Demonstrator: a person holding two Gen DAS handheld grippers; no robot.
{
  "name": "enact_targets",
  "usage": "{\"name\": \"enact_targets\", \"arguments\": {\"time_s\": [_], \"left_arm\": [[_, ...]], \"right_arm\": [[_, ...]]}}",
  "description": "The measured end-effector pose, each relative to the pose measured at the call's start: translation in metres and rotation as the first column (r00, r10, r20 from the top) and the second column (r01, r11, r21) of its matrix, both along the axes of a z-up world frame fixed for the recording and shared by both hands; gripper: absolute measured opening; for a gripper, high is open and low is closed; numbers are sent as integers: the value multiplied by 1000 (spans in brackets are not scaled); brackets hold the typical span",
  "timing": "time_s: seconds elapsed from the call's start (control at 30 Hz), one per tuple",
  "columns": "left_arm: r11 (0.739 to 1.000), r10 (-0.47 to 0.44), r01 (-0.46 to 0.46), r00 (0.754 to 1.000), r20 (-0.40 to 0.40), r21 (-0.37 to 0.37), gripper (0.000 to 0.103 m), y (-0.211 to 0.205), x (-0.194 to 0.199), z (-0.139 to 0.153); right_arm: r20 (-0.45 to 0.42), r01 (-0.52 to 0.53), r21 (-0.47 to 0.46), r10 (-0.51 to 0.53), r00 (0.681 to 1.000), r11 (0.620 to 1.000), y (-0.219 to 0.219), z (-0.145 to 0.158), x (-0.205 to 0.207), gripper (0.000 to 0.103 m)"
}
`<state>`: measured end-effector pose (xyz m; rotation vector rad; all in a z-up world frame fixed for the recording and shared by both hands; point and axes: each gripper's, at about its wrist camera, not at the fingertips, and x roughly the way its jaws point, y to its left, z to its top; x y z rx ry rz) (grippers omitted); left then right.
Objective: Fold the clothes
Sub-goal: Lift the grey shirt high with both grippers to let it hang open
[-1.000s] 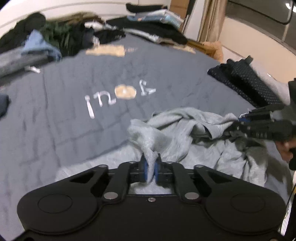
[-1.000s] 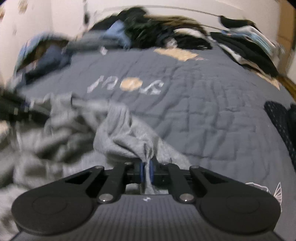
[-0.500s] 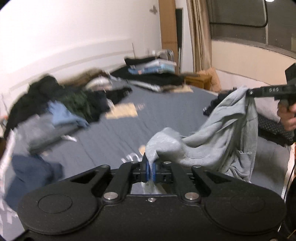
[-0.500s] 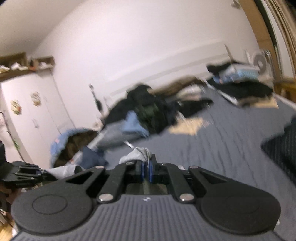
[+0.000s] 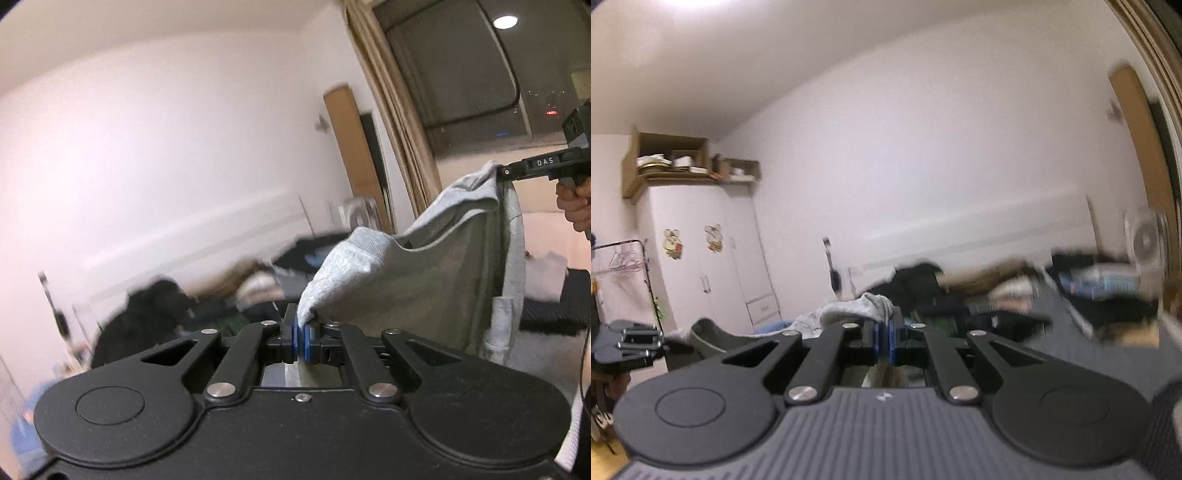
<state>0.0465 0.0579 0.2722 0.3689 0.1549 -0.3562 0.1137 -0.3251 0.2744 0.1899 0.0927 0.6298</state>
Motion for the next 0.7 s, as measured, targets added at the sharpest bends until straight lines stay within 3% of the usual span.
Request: {"name": "enact_targets", "arguments": {"time_s": [0.3,0.7], "left_arm": [[997,2,-17,981,192,79,3,-31,-50,91],[993,-48,9,942,332,116,3,-67,-91,136]], "right_arm": [[140,14,3,-14,990,1000,1,83,-29,5],[249,24,-7,-21,968,1000,-14,129,-77,5]]}}
